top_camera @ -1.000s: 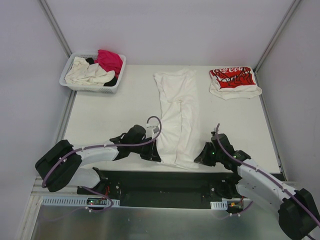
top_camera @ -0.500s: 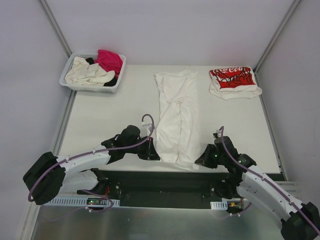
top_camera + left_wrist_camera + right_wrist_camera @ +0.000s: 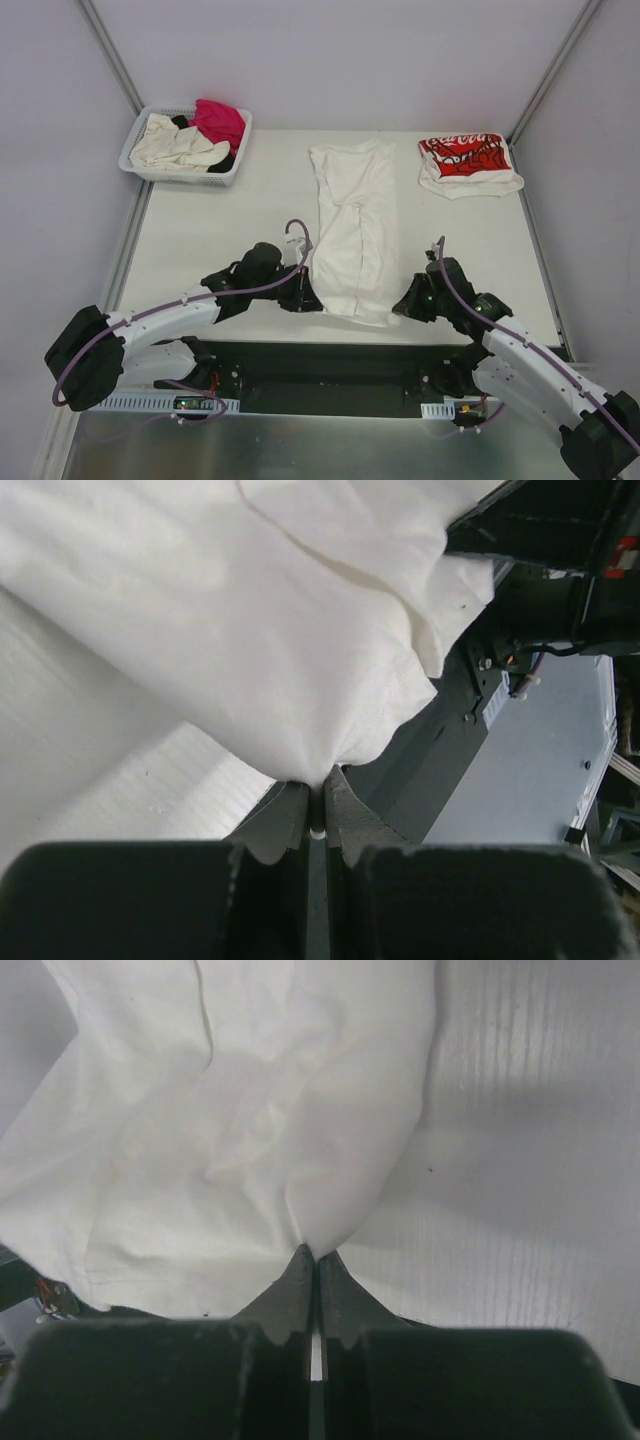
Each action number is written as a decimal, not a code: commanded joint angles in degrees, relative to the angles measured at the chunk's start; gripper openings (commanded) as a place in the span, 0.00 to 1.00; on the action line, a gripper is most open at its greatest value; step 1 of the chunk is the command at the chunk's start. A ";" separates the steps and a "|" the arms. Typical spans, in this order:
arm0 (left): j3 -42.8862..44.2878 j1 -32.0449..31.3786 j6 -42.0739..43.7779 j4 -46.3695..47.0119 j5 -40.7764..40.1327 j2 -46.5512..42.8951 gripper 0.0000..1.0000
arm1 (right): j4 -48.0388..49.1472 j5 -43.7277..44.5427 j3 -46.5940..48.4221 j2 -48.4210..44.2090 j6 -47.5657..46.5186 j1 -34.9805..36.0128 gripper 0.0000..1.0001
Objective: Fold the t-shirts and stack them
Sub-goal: Grab the bottom of the folded rectangular tshirt with both arms
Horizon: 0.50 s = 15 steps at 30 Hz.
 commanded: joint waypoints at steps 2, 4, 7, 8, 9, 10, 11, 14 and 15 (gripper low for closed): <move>8.26 0.05 7.06 -3.14 -3.52 -0.89 0.00 | 1.91 6.01 6.80 5.42 -5.29 0.06 0.01; 10.53 0.23 8.55 -3.58 -4.67 -0.19 0.00 | 2.35 8.54 8.21 7.52 -6.69 -0.12 0.01; 13.09 0.58 10.40 -3.75 -5.81 1.31 0.00 | 2.79 10.58 11.11 10.16 -8.02 -0.65 0.01; 13.53 0.67 10.67 -3.76 -5.90 1.75 0.00 | 2.88 11.11 11.90 10.78 -8.89 -0.91 0.01; 13.80 0.75 10.84 -3.76 -6.16 2.10 0.00 | 3.14 12.16 13.56 11.31 -9.42 -1.35 0.01; 14.24 0.84 11.46 -3.76 -6.16 2.71 0.00 | 3.32 12.43 14.54 11.75 -9.77 -1.61 0.01; 14.41 0.93 11.72 -3.76 -6.34 2.98 0.00 | 3.58 12.96 15.33 13.06 -10.65 -1.79 0.01; 14.94 1.28 12.69 -3.76 -7.04 3.68 0.00 | 4.46 13.84 19.19 16.22 -11.80 -3.54 0.01; 15.03 1.63 12.78 -3.67 -7.22 3.86 0.00 | 4.72 14.10 19.99 16.85 -12.50 -4.42 0.01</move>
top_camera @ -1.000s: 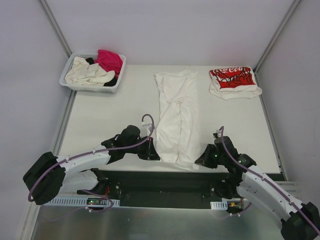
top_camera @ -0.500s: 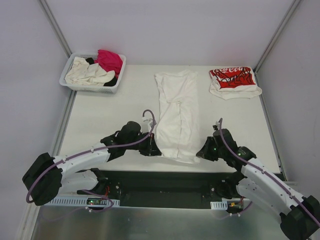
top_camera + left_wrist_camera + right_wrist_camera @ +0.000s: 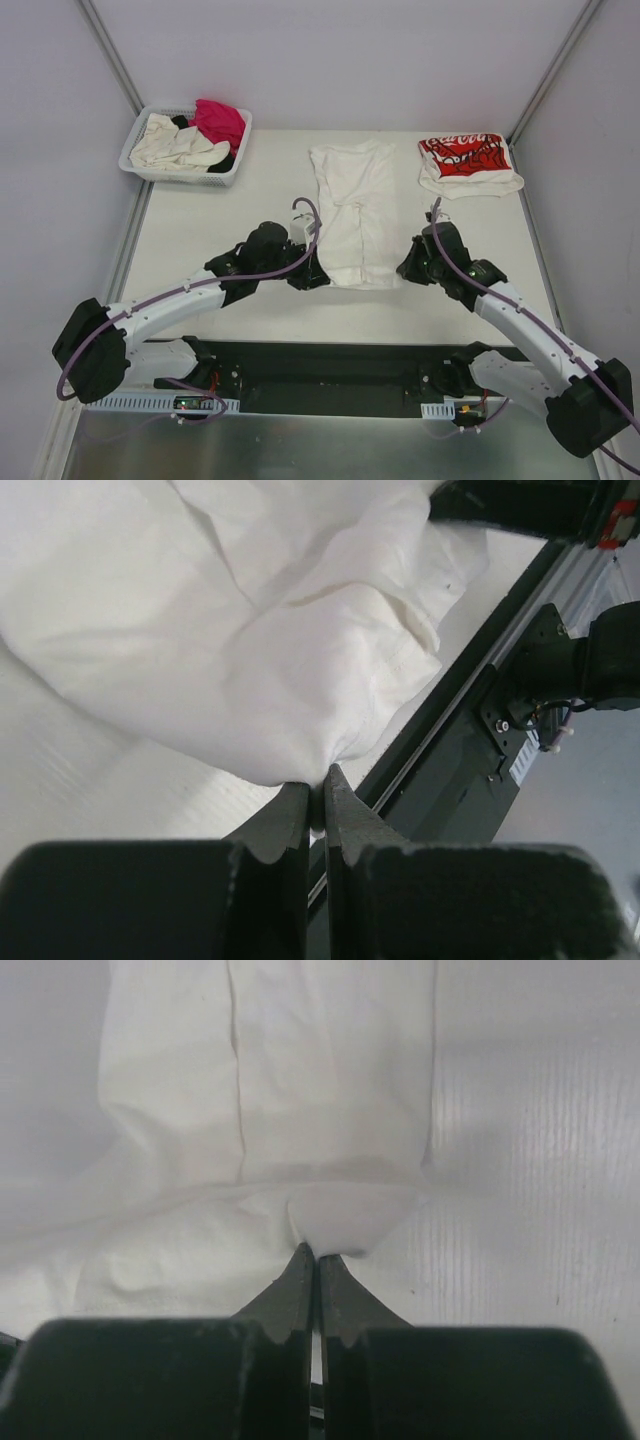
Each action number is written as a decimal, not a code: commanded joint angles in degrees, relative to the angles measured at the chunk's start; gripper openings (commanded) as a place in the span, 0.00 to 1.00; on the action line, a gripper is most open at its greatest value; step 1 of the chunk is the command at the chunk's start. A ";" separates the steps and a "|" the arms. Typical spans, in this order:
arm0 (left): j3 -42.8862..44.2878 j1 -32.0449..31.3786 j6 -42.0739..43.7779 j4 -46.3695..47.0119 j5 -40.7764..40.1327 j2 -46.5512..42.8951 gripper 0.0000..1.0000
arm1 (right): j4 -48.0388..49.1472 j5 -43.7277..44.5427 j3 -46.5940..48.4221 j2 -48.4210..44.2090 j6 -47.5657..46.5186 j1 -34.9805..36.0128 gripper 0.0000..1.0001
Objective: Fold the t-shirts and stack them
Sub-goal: Grab the bottom of the folded rectangular tshirt with both arms, then fold the folded rectangular tshirt in 1/3 of the way
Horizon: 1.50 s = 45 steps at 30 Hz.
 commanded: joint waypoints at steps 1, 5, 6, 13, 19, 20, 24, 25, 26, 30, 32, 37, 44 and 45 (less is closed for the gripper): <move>2.59 1.26 3.31 -0.39 -2.06 0.78 0.00 | 2.67 3.61 7.16 3.93 -4.06 -2.81 0.01; 3.21 2.31 4.28 -0.04 -3.55 0.87 0.00 | 3.64 3.35 10.59 7.63 -5.21 -5.01 0.01; 3.47 2.58 4.46 -0.04 -3.82 0.96 0.00 | 3.81 3.26 11.30 8.77 -5.38 -5.79 0.01; 6.11 6.53 5.95 1.80 -4.70 3.41 0.00 | 6.71 1.86 14.12 12.46 -5.65 -9.14 0.01; 8.21 9.34 6.66 3.83 -3.91 6.83 0.00 | 9.08 0.19 15.61 15.89 -5.91 -10.72 0.01; 8.57 9.61 6.66 4.35 -3.65 7.45 0.00 | 9.35 0.10 15.87 16.94 -5.91 -10.90 0.01; 11.03 10.75 6.66 5.76 -2.33 11.06 0.00 | 11.02 -1.13 16.84 19.85 -5.65 -11.95 0.01; 11.47 10.93 6.66 6.02 -2.24 12.63 0.00 | 11.46 -1.31 17.54 20.55 -5.56 -12.13 0.01; 11.99 11.19 6.74 6.29 -1.71 13.25 0.00 | 11.55 -1.48 17.81 21.77 -5.65 -12.22 0.01; 14.54 11.89 6.74 7.26 -0.57 16.68 0.00 | 13.39 -2.54 19.39 24.68 -5.56 -13.00 0.01; 15.34 12.42 6.74 7.52 -0.04 18.35 0.00 | 13.57 -3.07 20.88 26.61 -5.39 -13.36 0.01; 18.24 13.56 6.83 8.22 1.36 22.13 0.00 | 14.36 -5.53 23.69 31.18 -5.21 -14.68 0.01; 22.28 15.50 7.01 8.22 3.30 26.53 0.00 | 15.24 -8.25 27.47 36.72 -4.77 -16.61 0.01; 22.63 15.76 6.83 8.22 3.48 27.32 0.00 | 15.41 -8.60 28.26 37.34 -4.68 -16.70 0.01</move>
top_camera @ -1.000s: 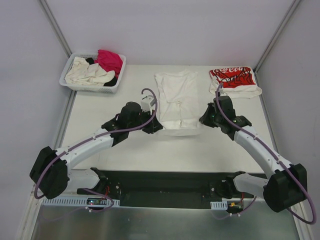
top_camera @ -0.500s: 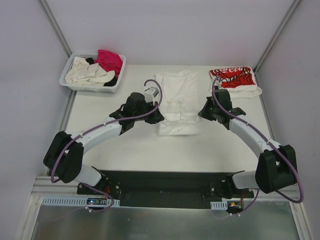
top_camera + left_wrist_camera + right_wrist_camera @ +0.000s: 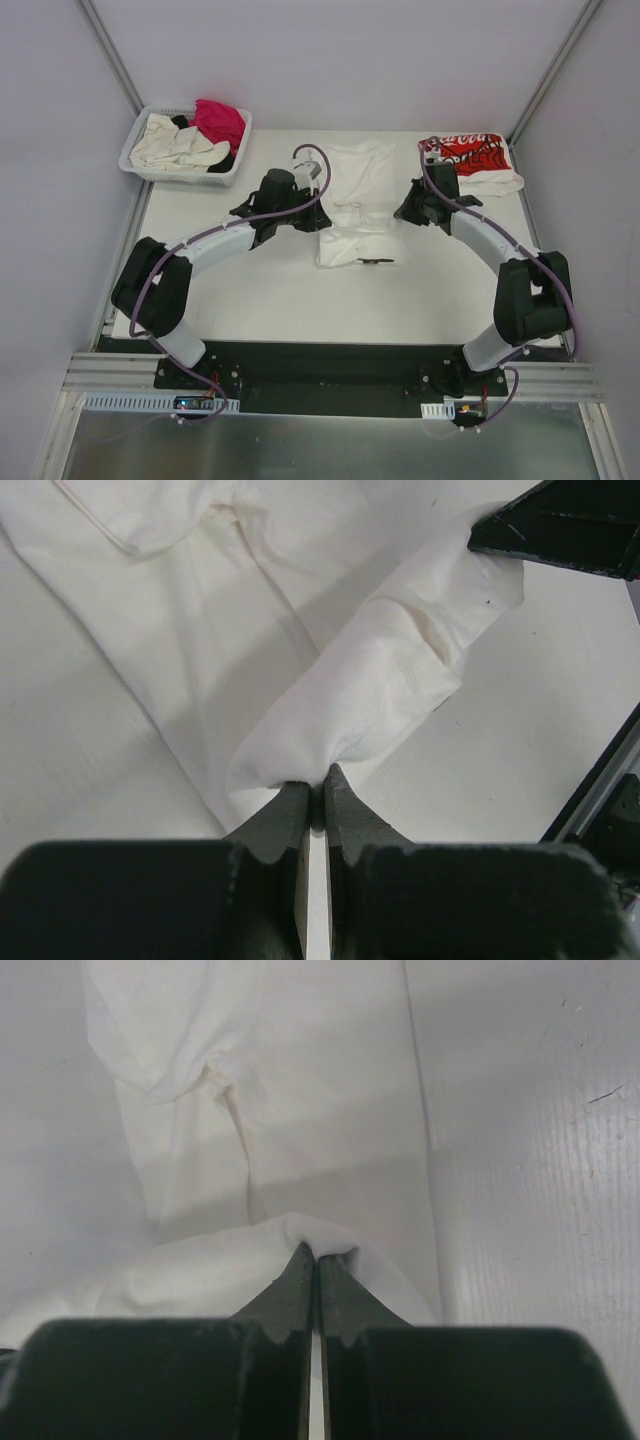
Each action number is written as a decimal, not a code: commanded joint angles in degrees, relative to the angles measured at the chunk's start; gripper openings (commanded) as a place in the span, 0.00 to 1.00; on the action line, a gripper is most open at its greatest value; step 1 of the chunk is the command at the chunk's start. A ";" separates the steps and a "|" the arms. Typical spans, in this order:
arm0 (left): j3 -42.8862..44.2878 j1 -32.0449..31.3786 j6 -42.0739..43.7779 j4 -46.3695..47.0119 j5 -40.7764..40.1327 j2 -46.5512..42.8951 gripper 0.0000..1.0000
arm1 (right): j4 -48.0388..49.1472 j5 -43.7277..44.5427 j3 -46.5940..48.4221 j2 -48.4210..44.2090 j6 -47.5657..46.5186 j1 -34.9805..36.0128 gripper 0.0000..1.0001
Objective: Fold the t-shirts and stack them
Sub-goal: Fold the folded rectangular tshirt in 1/3 of the way
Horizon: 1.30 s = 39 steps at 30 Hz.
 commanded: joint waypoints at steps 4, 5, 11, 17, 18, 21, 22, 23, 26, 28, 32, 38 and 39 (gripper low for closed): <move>5.35 3.18 1.13 1.82 3.54 3.86 0.00 | 3.18 -2.60 6.11 5.24 0.10 -2.17 0.01; 6.31 3.36 1.04 1.82 3.81 4.47 0.00 | 3.18 -3.30 6.64 5.86 0.37 -2.43 0.01; 10.88 5.46 0.69 1.82 6.79 10.27 0.00 | 3.62 -4.62 9.80 10.69 1.34 -3.13 0.01; 15.28 8.01 -0.98 2.43 10.66 16.51 0.00 | 3.62 -6.90 13.76 15.88 2.65 -3.93 0.01; 15.55 8.80 -1.50 2.70 11.45 17.82 0.00 | 3.53 -7.08 14.89 16.50 2.65 -3.93 0.01; 16.95 9.77 -1.86 2.79 12.16 19.85 0.00 | 3.09 -8.05 17.09 18.78 2.92 -4.28 0.08; 17.22 10.12 -1.77 2.79 12.25 20.29 0.00 | 3.00 -8.31 17.36 19.66 3.09 -4.37 0.10; 17.57 10.21 -1.69 2.70 12.16 21.17 0.00 | 3.00 -8.66 17.63 20.10 3.36 -4.45 0.13; 18.71 10.65 -1.86 2.09 12.34 23.54 0.04 | 3.09 -9.54 19.03 21.77 3.97 -4.72 0.26; 19.50 10.74 -2.04 1.65 12.78 24.77 0.28 | 3.09 -9.90 19.65 22.48 3.97 -4.72 0.30; 22.75 10.83 -2.74 0.86 14.53 27.76 0.70 | 3.62 -10.33 19.74 22.66 4.76 -5.24 0.32; 28.46 10.83 -2.48 -0.46 15.86 29.53 0.82 | 4.93 -10.42 17.29 20.37 6.08 -5.68 0.31; 28.91 10.83 -2.48 -0.64 15.77 29.44 0.82 | 5.28 -10.60 16.67 19.24 6.08 -5.68 0.30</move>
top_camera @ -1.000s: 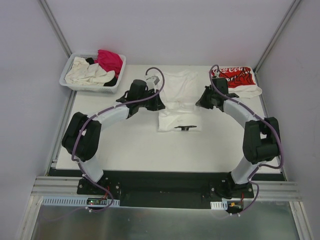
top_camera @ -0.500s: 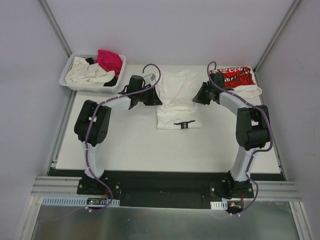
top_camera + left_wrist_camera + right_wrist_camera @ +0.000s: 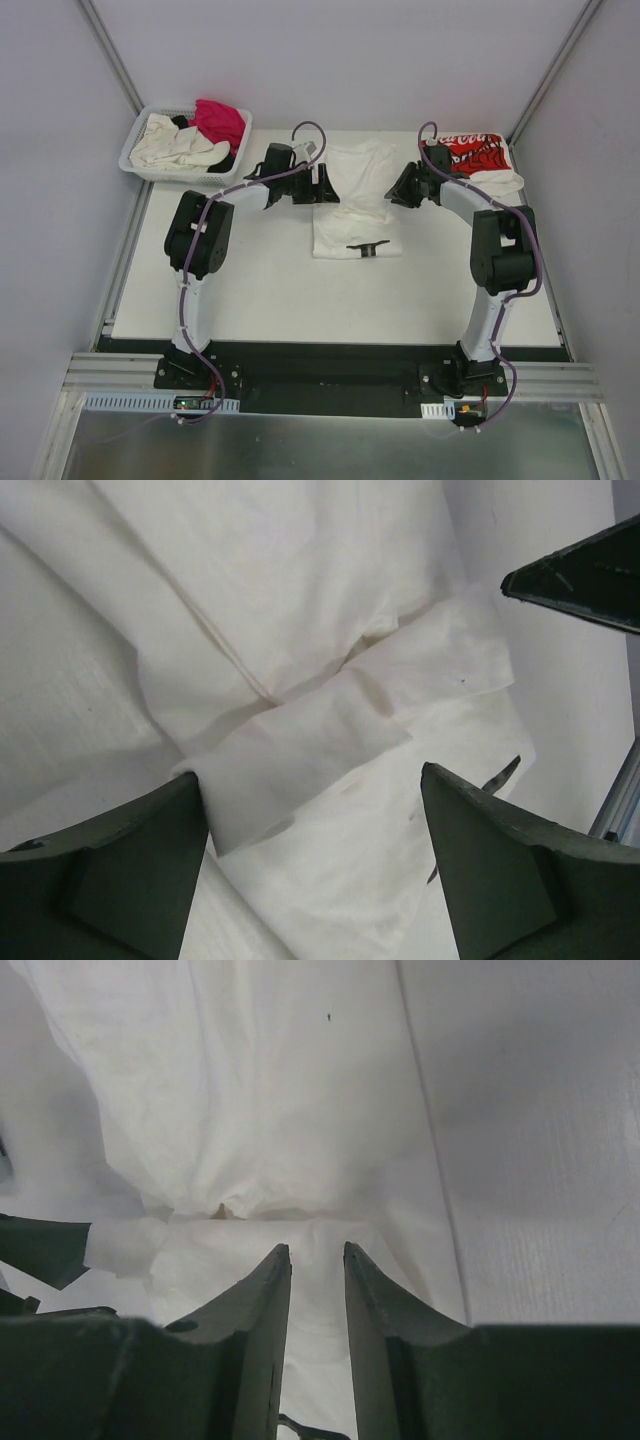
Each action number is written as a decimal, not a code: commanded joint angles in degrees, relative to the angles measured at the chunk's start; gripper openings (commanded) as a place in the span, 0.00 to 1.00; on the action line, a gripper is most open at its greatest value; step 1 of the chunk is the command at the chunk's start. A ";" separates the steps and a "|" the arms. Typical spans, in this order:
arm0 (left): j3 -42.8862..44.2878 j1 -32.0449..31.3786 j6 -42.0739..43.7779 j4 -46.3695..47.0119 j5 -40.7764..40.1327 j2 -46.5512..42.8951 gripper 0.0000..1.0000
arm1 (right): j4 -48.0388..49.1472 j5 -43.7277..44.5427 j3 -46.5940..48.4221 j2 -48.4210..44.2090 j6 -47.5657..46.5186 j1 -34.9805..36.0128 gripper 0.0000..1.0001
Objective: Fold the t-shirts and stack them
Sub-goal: Fold the folded rectangular tshirt in 1/3 of the way
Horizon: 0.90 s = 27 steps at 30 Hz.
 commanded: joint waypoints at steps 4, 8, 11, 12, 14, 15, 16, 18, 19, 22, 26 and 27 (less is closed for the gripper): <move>5.61 0.34 1.04 -0.01 1.97 -1.58 0.81 | 4.72 -2.27 -5.03 -7.49 2.43 -0.31 0.27; 5.44 0.43 2.36 -0.01 1.36 -2.55 0.81 | 7.71 -2.63 -10.74 -11.36 3.84 1.01 0.22; 4.56 0.51 2.98 -0.01 0.92 -3.51 0.81 | 8.60 -2.98 -12.51 -12.33 4.20 3.11 0.21; 4.39 0.51 3.07 -0.01 0.75 -3.78 0.81 | 8.51 -2.89 -12.25 -12.42 4.11 3.82 0.21; 3.95 0.51 3.68 0.08 0.22 -4.04 0.81 | 8.33 -3.51 -12.07 -12.42 4.37 5.75 0.20; 3.95 0.51 3.86 0.17 0.04 -4.04 0.81 | 8.33 -3.59 -11.90 -12.16 4.55 6.45 0.20; 3.86 0.60 3.95 0.26 -0.13 -3.96 0.81 | 8.33 -3.94 -11.29 -11.90 4.72 7.59 0.20; 3.86 0.69 3.86 0.52 0.13 -3.87 0.81 | 8.42 -4.39 -10.93 -11.37 5.16 8.65 0.20; 3.86 0.69 3.86 0.52 0.04 -3.87 0.81 | 8.51 -4.04 -10.58 -11.20 5.25 9.61 0.20; 3.60 0.69 3.68 0.87 0.13 -4.04 0.81 | 8.86 -4.30 -10.49 -10.23 6.48 10.41 0.20; 3.16 0.69 3.51 1.57 -0.13 -4.48 0.81 | 10.53 -4.65 -8.83 -7.16 7.10 10.68 0.20; 3.16 0.69 3.42 1.58 -0.22 -4.40 0.81 | 10.79 -5.09 -8.39 -6.46 7.27 10.68 0.19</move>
